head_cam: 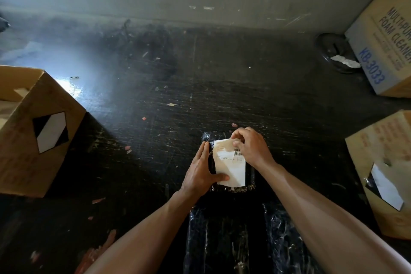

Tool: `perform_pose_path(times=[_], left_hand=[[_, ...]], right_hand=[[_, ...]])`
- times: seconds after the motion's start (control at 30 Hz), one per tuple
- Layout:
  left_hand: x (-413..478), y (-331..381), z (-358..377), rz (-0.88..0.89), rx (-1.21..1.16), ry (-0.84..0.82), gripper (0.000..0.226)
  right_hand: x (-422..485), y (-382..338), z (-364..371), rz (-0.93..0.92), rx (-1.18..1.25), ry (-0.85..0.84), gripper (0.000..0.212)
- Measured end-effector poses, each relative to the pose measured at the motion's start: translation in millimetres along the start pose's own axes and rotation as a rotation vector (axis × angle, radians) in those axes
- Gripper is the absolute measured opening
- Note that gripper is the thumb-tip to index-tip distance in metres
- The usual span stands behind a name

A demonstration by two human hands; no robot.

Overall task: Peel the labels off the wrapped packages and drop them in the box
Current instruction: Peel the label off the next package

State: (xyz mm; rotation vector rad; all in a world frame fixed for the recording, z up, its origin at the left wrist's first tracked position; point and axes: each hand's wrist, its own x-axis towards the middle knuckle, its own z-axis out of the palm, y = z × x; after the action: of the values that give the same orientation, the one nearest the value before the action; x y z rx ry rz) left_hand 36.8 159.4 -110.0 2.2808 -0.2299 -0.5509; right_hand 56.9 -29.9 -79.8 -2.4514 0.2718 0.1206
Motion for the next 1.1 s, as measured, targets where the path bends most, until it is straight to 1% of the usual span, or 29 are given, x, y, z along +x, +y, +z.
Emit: perform_pose_path(times=[0.07, 0.17, 0.43, 0.73, 0.93, 1.1], left_hand=[[0, 0, 0, 0.0, -0.005, -0.003, 0.132], [1, 0, 0, 0.001, -0.006, 0.001, 0.132], [1, 1, 1, -0.008, -0.009, -0.003, 0.132], [1, -1, 0, -0.003, -0.024, -0.018, 0.13], [2, -4, 3, -0.025, -0.059, -0.054, 0.123], [2, -2, 5, -0.034, -0.055, -0.028, 0.123]], right_hand=[[2, 2, 0, 0.026, 0.003, -0.001, 0.017], [3, 3, -2, 0.031, 0.0, -0.011, 0.019], [7, -1, -6, 0.02, 0.011, -0.032, 0.008], [-3, 0, -11, -0.056, 0.01, -0.051, 0.01], [-11, 8, -20, -0.045, 0.032, -0.046, 0.012], [-13, 5, -16, -0.045, 0.007, -0.007, 0.007]])
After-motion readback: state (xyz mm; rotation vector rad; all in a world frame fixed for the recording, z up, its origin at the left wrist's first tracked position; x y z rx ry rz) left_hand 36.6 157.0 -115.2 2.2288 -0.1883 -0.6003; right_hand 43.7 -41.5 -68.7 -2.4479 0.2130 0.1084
